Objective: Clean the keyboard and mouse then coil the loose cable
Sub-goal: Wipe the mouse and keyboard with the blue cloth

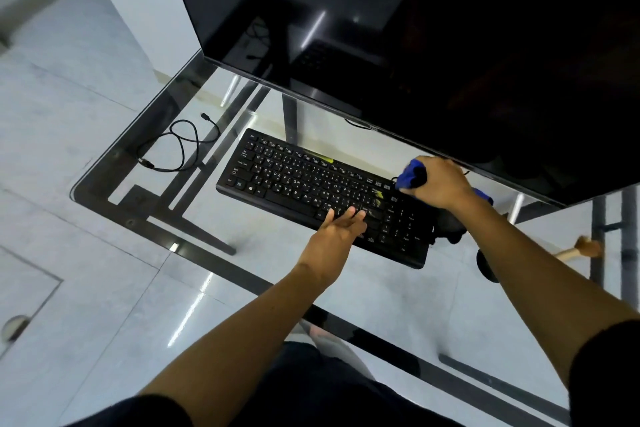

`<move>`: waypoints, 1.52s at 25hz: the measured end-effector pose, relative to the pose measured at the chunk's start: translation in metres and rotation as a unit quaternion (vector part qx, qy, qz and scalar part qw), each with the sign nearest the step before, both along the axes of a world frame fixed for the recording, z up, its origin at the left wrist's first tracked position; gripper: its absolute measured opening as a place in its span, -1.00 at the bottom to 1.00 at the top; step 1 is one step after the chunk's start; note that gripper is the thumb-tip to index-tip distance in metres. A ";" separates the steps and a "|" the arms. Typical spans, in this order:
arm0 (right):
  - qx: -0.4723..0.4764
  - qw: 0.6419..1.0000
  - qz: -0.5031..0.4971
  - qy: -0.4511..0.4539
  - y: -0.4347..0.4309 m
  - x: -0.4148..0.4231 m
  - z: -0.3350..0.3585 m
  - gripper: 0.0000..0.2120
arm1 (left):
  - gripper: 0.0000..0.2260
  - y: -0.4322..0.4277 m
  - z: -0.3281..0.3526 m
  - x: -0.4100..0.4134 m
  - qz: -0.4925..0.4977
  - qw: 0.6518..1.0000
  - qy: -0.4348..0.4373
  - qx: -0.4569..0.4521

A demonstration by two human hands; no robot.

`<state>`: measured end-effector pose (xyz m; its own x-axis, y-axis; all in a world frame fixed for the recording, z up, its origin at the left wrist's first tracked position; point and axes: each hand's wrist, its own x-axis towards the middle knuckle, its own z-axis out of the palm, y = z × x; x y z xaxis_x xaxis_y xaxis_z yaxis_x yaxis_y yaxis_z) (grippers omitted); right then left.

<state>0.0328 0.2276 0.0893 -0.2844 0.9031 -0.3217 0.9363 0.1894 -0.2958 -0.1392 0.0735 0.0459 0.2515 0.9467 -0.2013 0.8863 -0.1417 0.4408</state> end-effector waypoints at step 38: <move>0.078 0.990 0.105 -0.055 -0.015 0.024 -0.002 -0.65 | -0.36 0.000 0.003 0.000 0.021 0.999 -0.037 0.003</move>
